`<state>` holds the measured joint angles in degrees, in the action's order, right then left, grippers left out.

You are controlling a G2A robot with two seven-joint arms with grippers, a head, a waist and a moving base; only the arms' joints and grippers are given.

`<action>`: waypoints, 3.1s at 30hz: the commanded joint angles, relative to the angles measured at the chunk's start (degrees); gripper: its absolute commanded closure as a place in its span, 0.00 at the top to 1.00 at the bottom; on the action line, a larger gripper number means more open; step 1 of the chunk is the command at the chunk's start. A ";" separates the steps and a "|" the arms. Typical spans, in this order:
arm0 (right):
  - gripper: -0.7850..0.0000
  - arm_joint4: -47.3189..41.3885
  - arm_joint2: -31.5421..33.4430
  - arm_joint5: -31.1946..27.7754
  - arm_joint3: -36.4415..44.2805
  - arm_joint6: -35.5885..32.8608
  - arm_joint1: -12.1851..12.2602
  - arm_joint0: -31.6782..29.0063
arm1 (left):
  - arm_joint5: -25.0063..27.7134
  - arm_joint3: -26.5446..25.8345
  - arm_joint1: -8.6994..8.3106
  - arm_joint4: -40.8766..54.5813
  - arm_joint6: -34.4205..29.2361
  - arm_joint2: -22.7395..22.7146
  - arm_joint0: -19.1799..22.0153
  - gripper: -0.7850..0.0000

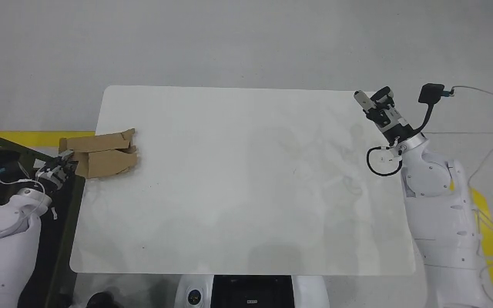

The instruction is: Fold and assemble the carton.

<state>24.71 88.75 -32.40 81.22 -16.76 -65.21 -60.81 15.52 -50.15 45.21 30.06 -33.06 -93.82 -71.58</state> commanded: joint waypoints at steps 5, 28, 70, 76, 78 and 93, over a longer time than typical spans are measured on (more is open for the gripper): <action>1.00 0.00 0.00 0.00 0.00 0.00 0.00 0.00 | 1.11 -0.82 0.09 0.92 -0.32 -1.60 1.18 0.00; 1.00 0.00 0.00 0.00 0.00 0.00 0.00 0.00 | 1.07 -9.07 1.65 -2.90 -10.10 6.21 23.55 0.00; 1.00 -9.17 -2.94 -2.86 0.22 -13.34 0.43 1.31 | 10.89 -7.48 12.29 4.38 -44.82 39.98 46.24 0.00; 1.00 -25.82 -9.34 0.13 -2.42 -31.71 0.23 5.24 | 10.63 -7.66 12.96 4.78 -45.07 41.98 46.95 0.00; 1.00 -30.83 -10.93 1.35 -3.00 -35.50 0.07 6.58 | 10.37 -7.87 13.15 5.41 -45.33 42.52 47.01 0.00; 1.00 -36.08 -22.01 -3.85 -8.29 -39.04 -1.92 14.79 | 9.58 -9.48 15.26 9.51 -46.13 46.63 48.48 0.00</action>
<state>-10.95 67.47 -35.98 73.28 -55.75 -66.97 -46.49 25.01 -59.62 60.25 39.22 -79.28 -47.51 -23.31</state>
